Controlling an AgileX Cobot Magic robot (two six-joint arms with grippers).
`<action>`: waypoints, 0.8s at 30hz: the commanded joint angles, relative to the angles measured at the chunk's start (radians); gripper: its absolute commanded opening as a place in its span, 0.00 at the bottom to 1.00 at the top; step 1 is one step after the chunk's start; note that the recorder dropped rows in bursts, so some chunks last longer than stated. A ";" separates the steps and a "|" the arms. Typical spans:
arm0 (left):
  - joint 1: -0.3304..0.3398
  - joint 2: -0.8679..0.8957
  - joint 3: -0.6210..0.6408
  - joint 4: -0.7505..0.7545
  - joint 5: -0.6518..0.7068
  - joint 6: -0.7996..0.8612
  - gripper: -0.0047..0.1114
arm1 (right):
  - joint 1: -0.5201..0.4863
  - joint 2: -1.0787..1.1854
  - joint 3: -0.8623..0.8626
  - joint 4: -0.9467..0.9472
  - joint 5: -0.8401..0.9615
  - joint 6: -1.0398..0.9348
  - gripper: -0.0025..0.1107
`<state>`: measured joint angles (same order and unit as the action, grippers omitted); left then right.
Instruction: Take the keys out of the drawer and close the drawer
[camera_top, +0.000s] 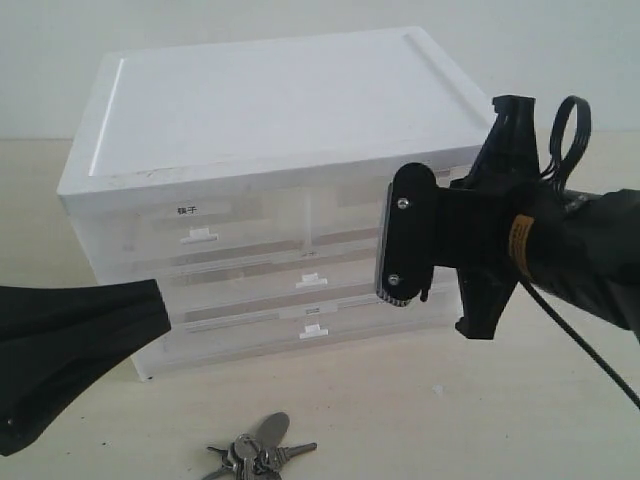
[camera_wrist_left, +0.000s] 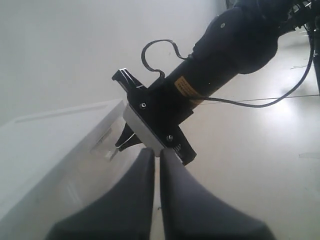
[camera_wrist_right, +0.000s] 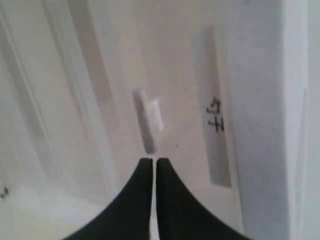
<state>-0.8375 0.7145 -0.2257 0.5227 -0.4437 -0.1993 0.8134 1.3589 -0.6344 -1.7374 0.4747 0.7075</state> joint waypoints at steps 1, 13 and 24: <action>0.001 0.003 0.005 -0.011 0.000 -0.009 0.08 | -0.007 0.014 -0.040 -0.007 -0.051 0.027 0.02; 0.001 0.003 0.005 -0.152 0.046 0.085 0.08 | 0.139 -0.066 -0.085 -0.007 -0.043 0.122 0.02; 0.003 0.003 0.005 -1.321 -0.124 0.885 0.08 | 0.032 -0.221 -0.183 -0.007 0.291 0.495 0.02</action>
<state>-0.8375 0.7145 -0.2257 -0.4862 -0.4515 0.4795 0.9457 1.1493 -0.7679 -1.7466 0.6994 1.0886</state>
